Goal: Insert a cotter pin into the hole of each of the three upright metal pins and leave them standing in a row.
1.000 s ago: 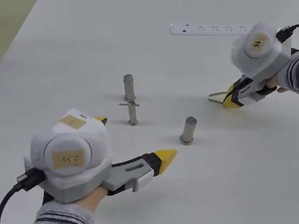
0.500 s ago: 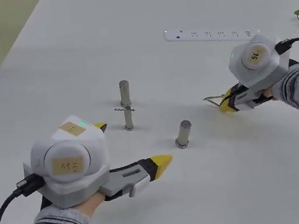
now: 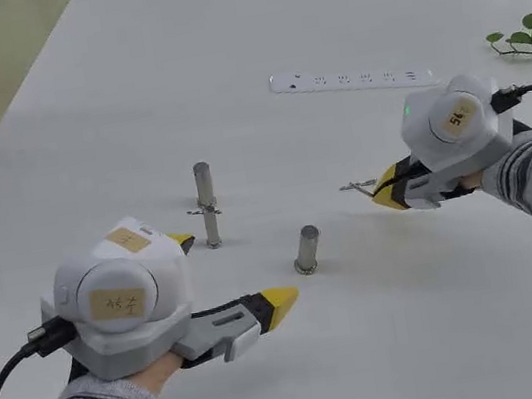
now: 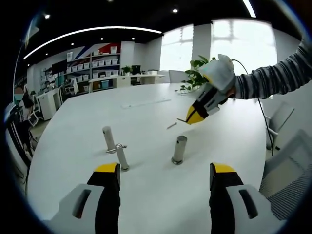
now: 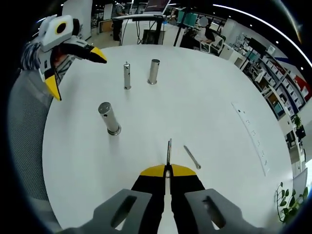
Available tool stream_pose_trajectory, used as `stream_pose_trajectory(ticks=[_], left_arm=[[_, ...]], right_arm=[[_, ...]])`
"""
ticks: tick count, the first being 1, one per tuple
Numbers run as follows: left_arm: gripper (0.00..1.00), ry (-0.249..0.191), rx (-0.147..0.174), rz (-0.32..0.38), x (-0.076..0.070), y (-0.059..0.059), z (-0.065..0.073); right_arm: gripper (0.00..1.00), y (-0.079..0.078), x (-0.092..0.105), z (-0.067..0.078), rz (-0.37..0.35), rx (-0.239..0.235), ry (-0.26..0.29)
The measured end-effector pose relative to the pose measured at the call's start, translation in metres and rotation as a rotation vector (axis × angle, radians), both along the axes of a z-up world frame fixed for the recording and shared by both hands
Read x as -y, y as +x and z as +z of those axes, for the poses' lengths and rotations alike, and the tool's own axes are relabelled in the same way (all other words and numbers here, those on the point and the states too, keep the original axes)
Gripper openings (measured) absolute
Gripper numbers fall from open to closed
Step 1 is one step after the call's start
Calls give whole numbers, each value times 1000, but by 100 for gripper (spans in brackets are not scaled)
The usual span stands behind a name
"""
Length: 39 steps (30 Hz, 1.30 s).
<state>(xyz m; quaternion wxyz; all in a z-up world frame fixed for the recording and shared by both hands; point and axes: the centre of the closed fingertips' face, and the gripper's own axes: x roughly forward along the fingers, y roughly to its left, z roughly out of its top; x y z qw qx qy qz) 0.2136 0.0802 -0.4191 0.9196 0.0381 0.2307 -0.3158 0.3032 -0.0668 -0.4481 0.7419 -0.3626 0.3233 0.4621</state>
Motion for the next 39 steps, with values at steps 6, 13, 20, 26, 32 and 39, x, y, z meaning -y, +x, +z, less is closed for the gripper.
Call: stream_pose_trajectory(ticks=[6, 13, 20, 26, 32, 39], left_arm=[[67, -25, -6, -25, 7, -1, 6], [63, -50, -18, -54, 17, -2, 13], [57, -99, -41, -72, 27, -5, 19], [50, -148, -64, -77, 34, -8, 23], [41, -220, -95, -69, 38, -10, 28], [28, -289, -126, -60, 40, -14, 30]], right_arm=[[0, -5, -8, 5, 66, 30, 1], [0, -29, -22, 18, 171, 71, -14], [0, -51, -39, 27, 260, 85, 5], [0, -69, -52, 30, 338, 94, 10], [0, -85, -64, 33, 409, 106, 17], [0, -101, -75, 37, 467, 116, 32]])
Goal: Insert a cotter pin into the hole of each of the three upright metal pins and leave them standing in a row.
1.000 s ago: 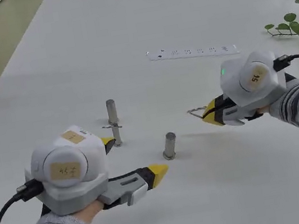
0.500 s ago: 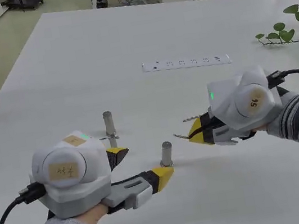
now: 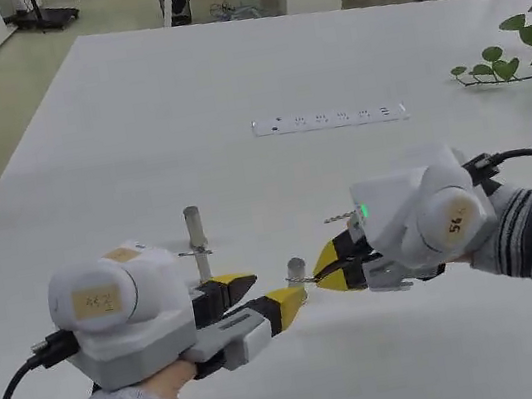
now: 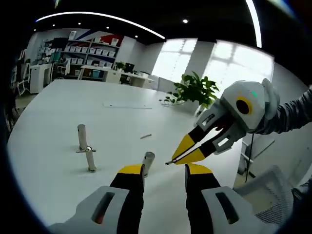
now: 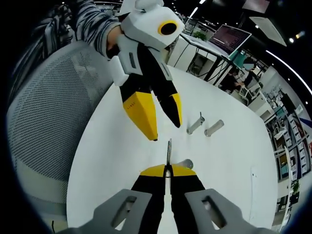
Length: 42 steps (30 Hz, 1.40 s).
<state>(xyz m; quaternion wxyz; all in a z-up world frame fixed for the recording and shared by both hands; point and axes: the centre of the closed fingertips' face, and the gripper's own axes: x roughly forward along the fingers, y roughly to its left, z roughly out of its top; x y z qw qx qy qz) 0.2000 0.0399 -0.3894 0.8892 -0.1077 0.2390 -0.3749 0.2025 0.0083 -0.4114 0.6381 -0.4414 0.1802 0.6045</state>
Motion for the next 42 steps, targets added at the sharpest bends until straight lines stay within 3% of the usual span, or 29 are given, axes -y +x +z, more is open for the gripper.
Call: stream_pose_trajectory(ticks=[6, 13, 19, 27, 32, 33, 38, 42], left_arm=[[18, -76, -45, 6, 2, -4, 2], [8, -117, -72, 3, 5, -7, 3], [1, -131, -86, -2, 7, -10, 2], [0, -144, -93, -7, 8, -12, 4], [0, -102, -57, -44, 9, -13, 3], [0, -75, -28, -72, 9, -14, 3], [0, 18, 45, -146, 11, -19, 3], [0, 100, 126, -229, 14, -23, 4]], right_arm=[[0, -9, -8, 4, 28, 11, 14], [0, -14, -14, 10, 38, 13, 38], [0, -17, -17, 13, 39, 12, 51], [0, -17, -17, 14, 28, 10, 57], [0, -17, -17, 13, 21, -2, 60], [0, -18, -17, 11, 17, -18, 60], [0, -18, -15, 7, -8, -51, 69], [2, -22, -14, 4, -22, -98, 85]])
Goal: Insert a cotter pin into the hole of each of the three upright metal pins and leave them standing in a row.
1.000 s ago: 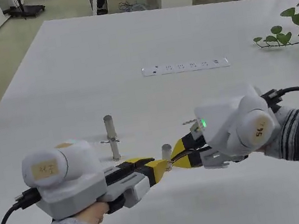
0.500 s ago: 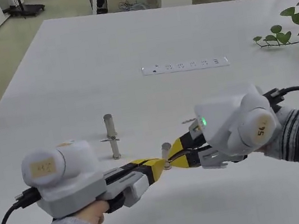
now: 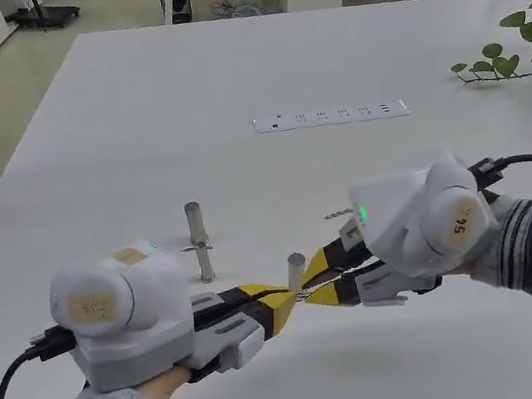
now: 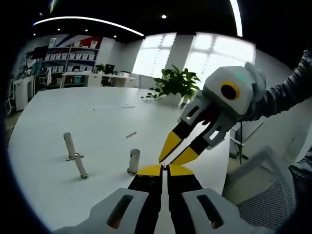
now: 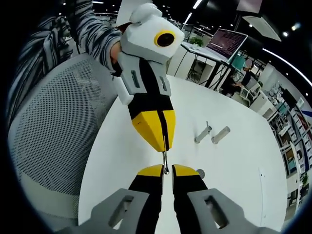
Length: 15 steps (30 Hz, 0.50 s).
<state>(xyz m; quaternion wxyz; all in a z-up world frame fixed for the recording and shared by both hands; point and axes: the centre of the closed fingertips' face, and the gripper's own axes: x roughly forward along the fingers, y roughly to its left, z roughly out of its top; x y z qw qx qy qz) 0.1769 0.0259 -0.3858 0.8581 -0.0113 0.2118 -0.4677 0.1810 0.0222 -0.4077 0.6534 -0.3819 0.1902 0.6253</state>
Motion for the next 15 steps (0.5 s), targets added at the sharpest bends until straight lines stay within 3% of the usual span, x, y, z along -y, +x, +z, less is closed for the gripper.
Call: stream_pose_trajectory(ticks=[2, 5, 15], left_arm=[[0, -8, 2, -7, 1, -2, 2], [0, 24, 38, -51, 3, -6, 2], [0, 17, 60, -95, 2, -10, 5]], right_arm=[[3, -1, 1, -1, -7, -17, 4], [4, -3, 2, -3, -14, -40, 10], [1, -10, 3, -7, -44, -133, 46]])
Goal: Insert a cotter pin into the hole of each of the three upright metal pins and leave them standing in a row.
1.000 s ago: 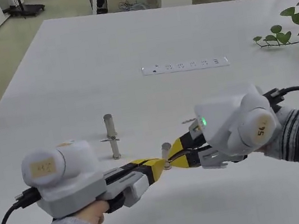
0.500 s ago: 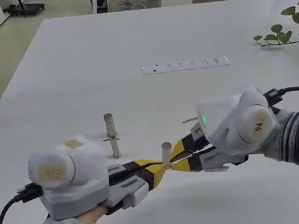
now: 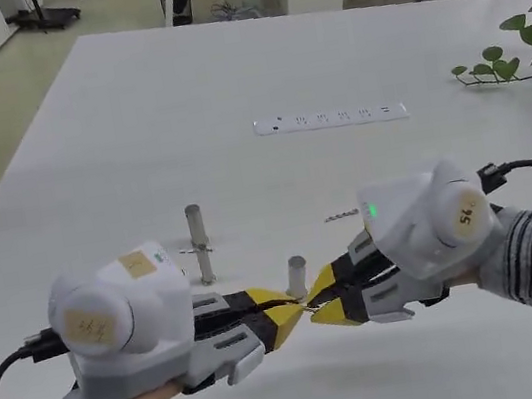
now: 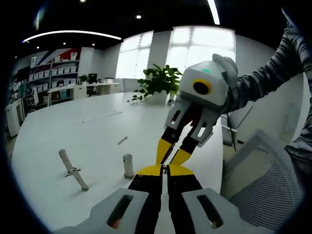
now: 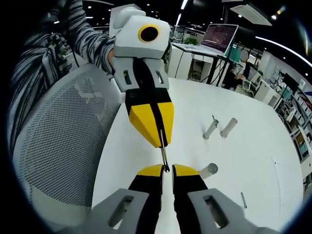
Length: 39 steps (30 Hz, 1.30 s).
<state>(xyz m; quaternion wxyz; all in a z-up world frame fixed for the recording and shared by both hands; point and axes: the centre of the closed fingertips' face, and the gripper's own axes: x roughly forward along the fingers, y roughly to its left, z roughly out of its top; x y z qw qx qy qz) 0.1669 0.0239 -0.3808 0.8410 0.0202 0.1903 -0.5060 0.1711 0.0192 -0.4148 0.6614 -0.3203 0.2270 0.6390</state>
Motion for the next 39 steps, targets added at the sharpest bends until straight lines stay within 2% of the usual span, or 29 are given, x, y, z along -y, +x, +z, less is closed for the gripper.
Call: stream_pose_trajectory(ticks=[5, 8, 11, 16, 21, 26, 29, 34, 37, 39], left_arm=[[0, -8, -1, -16, -1, -2, 1], [0, 4, 8, -30, -2, -3, -1], [0, 7, 4, -36, -3, -5, -3], [1, 14, 6, -15, -5, -4, -5], [4, 35, 22, 8, -7, 0, -8], [14, 47, 37, 47, -8, 6, -11], [19, 61, 61, 89, -11, 13, -14], [27, 54, 73, 150, -15, 21, -17], [28, 51, 71, 166, -15, 24, -19], [27, 54, 58, 172, -15, 25, -23]], right_arm=[[0, -4, -1, 1, 15, -6, 2], [0, -5, 0, 1, 26, 0, -5], [0, -7, 1, 1, 40, 4, -14], [0, -8, 1, 3, 62, 50, -31], [0, -6, -1, 5, 79, 84, -37], [0, 1, 2, 5, 69, 120, -52], [0, 10, 8, 2, 47, 144, -74], [0, 22, 17, -1, 8, 167, -103], [0, 29, 21, -4, -14, 168, -113], [0, 33, 24, -6, -25, 171, -125]])
